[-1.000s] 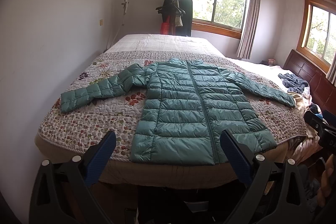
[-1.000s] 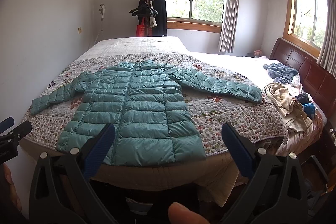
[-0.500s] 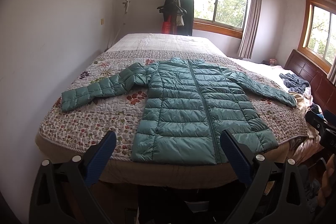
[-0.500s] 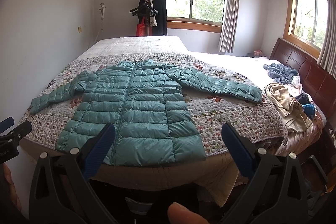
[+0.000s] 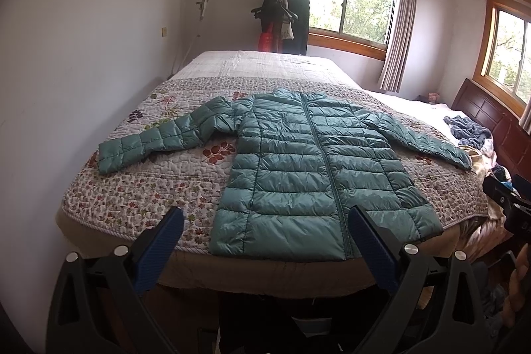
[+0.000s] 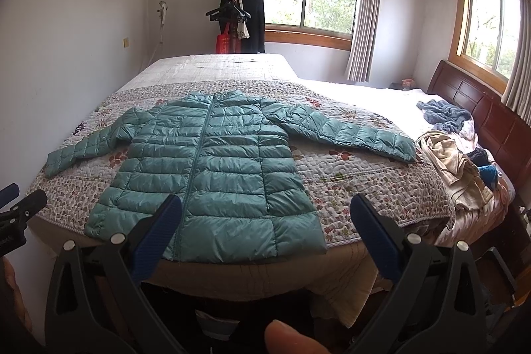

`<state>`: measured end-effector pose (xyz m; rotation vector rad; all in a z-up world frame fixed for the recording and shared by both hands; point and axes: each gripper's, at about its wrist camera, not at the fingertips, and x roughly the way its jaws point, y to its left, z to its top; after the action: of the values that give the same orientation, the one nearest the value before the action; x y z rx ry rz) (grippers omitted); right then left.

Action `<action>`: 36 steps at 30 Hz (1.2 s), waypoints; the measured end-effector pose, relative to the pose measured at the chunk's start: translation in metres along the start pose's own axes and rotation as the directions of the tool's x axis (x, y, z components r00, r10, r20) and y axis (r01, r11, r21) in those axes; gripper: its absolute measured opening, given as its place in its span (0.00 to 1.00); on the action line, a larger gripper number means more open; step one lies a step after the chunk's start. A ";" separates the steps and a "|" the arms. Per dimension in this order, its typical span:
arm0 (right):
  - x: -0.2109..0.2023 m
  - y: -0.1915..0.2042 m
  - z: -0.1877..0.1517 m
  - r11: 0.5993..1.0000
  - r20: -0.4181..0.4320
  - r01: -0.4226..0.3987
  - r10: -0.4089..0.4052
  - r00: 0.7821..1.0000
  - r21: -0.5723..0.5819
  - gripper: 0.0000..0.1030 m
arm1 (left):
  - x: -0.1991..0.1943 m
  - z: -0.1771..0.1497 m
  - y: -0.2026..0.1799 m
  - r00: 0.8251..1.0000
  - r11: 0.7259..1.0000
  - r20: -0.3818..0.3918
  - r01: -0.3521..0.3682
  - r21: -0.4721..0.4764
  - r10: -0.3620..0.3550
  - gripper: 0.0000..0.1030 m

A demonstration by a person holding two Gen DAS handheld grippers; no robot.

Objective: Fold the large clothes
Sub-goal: 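Reach the right tool to the jacket sleeve cuff and grasp it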

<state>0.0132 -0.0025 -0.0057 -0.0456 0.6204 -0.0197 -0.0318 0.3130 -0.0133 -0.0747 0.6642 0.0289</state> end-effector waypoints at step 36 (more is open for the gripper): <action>0.308 -0.254 0.030 0.676 -0.162 -0.085 0.294 0.942 0.732 0.61 | 0.173 0.085 -0.037 0.993 0.996 -0.119 0.019 0.087 -0.008 0.96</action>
<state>0.2803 -0.2653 -0.1476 0.8123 0.8546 -0.0653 0.1581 0.2834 -0.0513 0.0038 0.7825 -0.0178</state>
